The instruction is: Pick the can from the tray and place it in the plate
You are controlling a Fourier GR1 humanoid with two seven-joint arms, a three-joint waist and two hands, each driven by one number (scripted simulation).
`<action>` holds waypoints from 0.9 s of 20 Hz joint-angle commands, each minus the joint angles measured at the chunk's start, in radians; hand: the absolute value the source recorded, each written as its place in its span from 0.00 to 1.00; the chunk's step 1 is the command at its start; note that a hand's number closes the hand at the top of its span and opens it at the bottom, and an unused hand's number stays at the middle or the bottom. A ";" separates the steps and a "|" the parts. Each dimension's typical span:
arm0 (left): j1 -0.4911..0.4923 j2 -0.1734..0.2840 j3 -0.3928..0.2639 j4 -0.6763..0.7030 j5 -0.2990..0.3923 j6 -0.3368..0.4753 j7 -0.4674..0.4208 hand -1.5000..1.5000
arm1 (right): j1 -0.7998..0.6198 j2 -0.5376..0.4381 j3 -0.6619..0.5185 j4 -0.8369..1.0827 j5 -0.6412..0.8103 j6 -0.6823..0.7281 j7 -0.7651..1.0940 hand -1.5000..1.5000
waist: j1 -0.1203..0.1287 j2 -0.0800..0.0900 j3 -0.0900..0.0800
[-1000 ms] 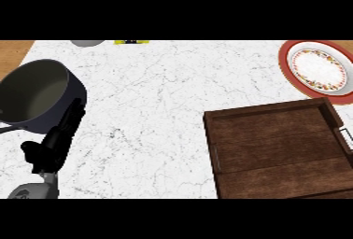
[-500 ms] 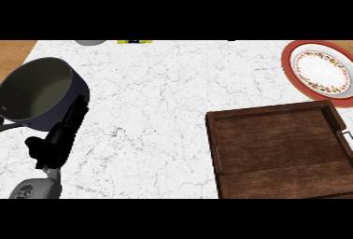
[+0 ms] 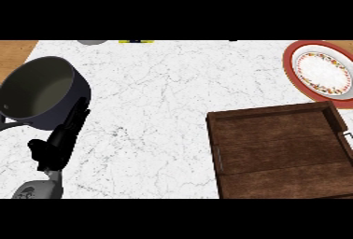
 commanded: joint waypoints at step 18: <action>-0.049 -0.018 0.003 0.035 -0.019 -0.007 0.008 0.50 | -0.289 0.330 0.023 0.175 0.025 -0.175 0.216 1.00 | 0.017 0.014 0.002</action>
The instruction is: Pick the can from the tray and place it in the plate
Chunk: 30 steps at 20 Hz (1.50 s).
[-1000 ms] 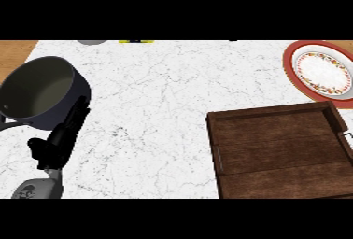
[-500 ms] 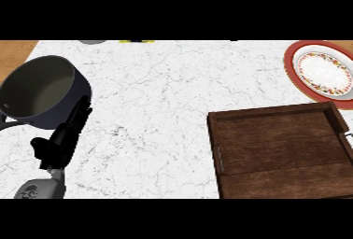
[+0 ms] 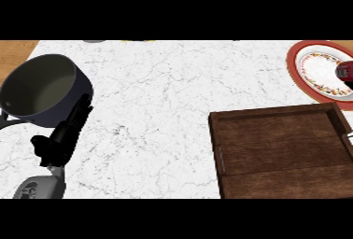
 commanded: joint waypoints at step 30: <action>0.030 -0.012 0.002 -0.034 -0.018 0.004 -0.022 0.50 | 0.238 -0.151 -0.407 0.083 -0.415 0.432 -0.035 0.00 | -0.007 0.011 0.009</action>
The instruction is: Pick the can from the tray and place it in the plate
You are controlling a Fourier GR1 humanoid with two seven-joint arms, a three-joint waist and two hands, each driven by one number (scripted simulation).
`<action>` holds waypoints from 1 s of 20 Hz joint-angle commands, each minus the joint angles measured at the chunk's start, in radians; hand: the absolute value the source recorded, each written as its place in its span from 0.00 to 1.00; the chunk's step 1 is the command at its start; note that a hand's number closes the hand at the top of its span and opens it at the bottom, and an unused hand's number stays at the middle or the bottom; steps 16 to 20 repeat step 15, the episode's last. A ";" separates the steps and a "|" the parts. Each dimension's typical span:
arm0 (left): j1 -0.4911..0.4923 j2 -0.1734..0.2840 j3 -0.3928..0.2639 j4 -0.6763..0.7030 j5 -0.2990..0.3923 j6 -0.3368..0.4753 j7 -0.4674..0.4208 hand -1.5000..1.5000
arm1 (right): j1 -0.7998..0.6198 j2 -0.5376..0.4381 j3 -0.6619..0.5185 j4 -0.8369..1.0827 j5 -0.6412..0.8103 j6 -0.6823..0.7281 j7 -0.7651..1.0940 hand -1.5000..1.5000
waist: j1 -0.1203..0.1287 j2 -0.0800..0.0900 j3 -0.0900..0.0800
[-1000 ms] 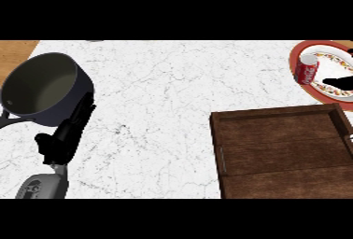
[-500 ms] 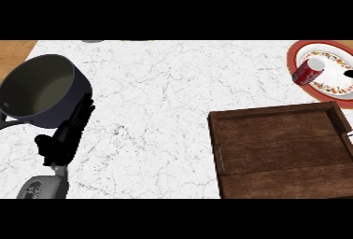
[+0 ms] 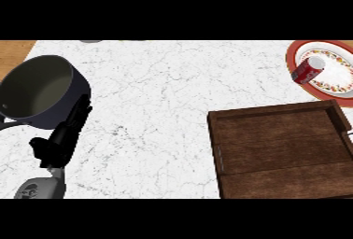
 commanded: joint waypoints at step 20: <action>-0.012 -0.006 -0.005 -0.010 0.003 -0.010 0.011 0.50 | 0.202 -0.048 0.008 -0.055 0.006 0.131 -0.181 0.00 | 0.014 0.004 0.006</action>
